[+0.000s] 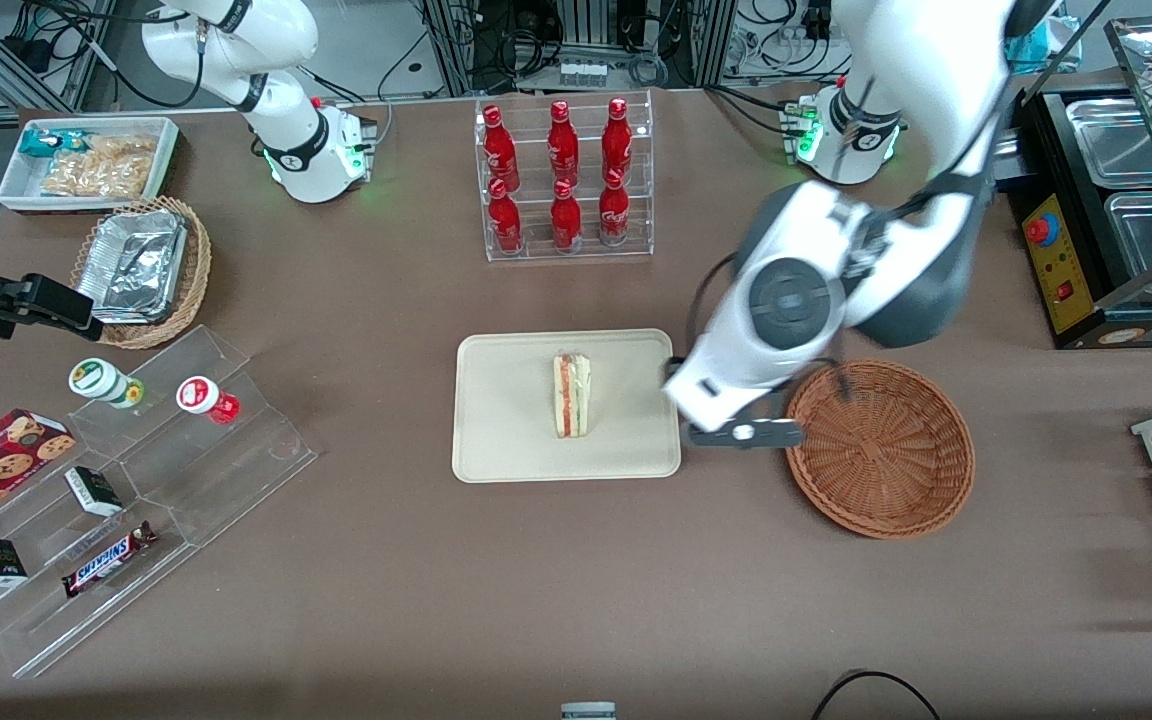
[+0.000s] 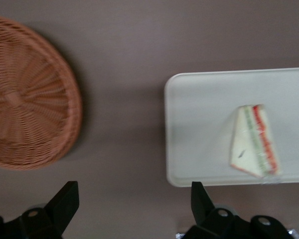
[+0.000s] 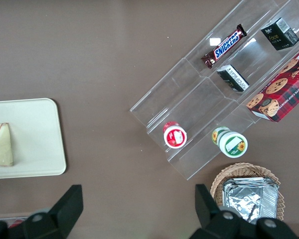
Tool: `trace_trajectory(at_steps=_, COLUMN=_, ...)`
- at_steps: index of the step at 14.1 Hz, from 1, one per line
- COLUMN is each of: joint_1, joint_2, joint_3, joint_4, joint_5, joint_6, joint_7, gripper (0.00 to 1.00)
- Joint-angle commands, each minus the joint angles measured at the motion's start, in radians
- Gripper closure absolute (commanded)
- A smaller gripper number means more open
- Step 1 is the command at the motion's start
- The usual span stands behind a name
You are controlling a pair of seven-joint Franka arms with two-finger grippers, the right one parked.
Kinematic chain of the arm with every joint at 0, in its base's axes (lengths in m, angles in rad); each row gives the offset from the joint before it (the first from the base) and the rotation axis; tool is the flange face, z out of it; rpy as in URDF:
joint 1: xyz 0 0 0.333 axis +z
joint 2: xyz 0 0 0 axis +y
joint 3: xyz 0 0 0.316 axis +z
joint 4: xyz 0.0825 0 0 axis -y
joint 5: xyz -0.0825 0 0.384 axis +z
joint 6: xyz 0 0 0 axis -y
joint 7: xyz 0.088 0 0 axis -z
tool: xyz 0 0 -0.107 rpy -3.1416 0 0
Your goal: Place sandwich from basket to tray
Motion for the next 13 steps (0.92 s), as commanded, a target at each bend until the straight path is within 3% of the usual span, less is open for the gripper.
trace_trajectory(at_steps=1, joint_1=0.095, joint_2=-0.255, joint_3=-0.010, joint_4=-0.265, joint_5=-0.002, joint_6=0.000, joint_7=0.072, gripper=0.00)
trace_trajectory(at_steps=7, joint_1=0.250, joint_2=-0.392, joint_3=-0.008, joint_4=-0.281, joint_5=0.009, joint_6=-0.186, joint_7=0.164, gripper=0.00)
trace_trajectory(at_steps=13, joint_1=0.365, joint_2=-0.418, joint_3=-0.008, joint_4=-0.246, joint_5=0.011, joint_6=-0.189, joint_7=0.324, gripper=0.00)
